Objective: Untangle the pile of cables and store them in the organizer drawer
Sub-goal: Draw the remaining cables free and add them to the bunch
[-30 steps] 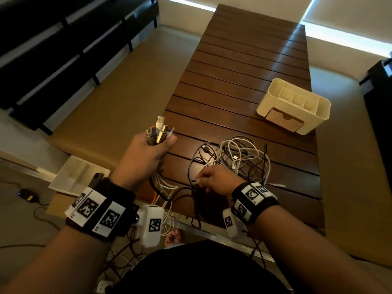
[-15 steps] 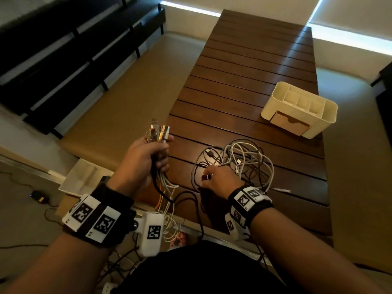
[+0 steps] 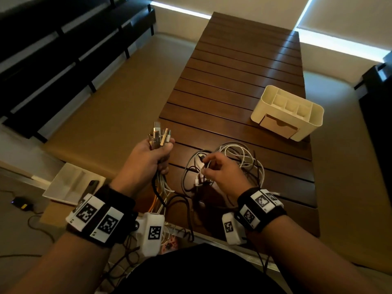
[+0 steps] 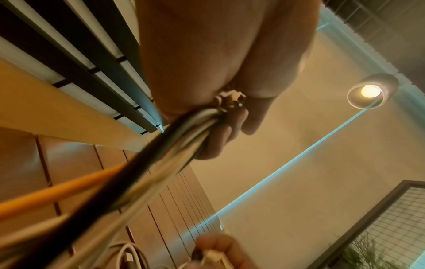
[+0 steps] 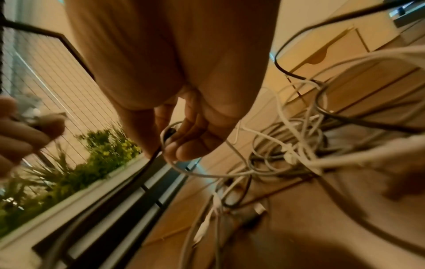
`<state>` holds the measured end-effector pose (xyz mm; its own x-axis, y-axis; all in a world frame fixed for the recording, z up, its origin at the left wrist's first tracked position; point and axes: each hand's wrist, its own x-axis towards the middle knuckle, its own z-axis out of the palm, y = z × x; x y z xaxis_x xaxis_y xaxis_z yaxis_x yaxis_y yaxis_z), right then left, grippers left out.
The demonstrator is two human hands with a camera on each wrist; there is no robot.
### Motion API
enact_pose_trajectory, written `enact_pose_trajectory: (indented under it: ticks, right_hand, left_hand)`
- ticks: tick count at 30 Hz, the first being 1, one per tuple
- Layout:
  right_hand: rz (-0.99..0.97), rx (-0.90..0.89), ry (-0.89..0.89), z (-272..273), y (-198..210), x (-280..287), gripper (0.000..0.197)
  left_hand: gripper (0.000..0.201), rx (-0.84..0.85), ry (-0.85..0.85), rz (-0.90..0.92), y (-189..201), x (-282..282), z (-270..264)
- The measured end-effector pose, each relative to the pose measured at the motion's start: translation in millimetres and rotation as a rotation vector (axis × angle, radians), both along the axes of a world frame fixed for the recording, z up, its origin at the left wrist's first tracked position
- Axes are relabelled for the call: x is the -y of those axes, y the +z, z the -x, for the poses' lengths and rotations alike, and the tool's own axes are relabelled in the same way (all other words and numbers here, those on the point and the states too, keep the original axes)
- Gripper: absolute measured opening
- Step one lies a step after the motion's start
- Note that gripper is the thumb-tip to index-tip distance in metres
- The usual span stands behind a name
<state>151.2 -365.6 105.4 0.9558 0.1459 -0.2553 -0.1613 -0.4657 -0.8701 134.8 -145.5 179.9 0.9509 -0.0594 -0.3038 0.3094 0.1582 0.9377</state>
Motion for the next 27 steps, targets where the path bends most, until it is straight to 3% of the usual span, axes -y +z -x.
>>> enact_pose_trajectory:
  ticks: [5,9,14,19,21,24,27]
  right_hand:
    - [-0.211,0.065,0.070,4.4,34.6,-4.9,0.028]
    - [-0.219,0.125,0.094,6.5,49.0,-4.3,0.030]
    - [-0.193,0.118,0.093,9.1,48.2,3.5,0.032]
    - [-0.070,0.128,-0.035,2.7,44.0,22.8,0.019]
    - [0.090,0.065,-0.097,-5.9,41.6,38.3,0.016]
    - [0.465,-0.031,-0.014,-13.0,41.7,53.8,0.026]
    - [0.462,0.013,0.018,-12.2,49.2,45.7,0.020]
  left_hand:
    - [0.013,0.051,-0.125,-0.150,-10.4,22.0,-4.1]
    - [0.015,0.090,-0.210,-0.302,-15.1,38.2,-5.8]
    - [0.006,0.090,-0.231,-0.290,-14.0,45.8,-9.8]
    - [0.013,0.064,-0.148,-0.226,-17.9,42.0,-12.1]
    - [0.020,0.051,-0.136,-0.168,-17.4,39.3,-12.9]
    - [0.021,0.069,-0.162,-0.129,-13.0,37.8,-11.7]
    - [0.031,0.086,-0.160,-0.140,-9.5,39.5,-11.1]
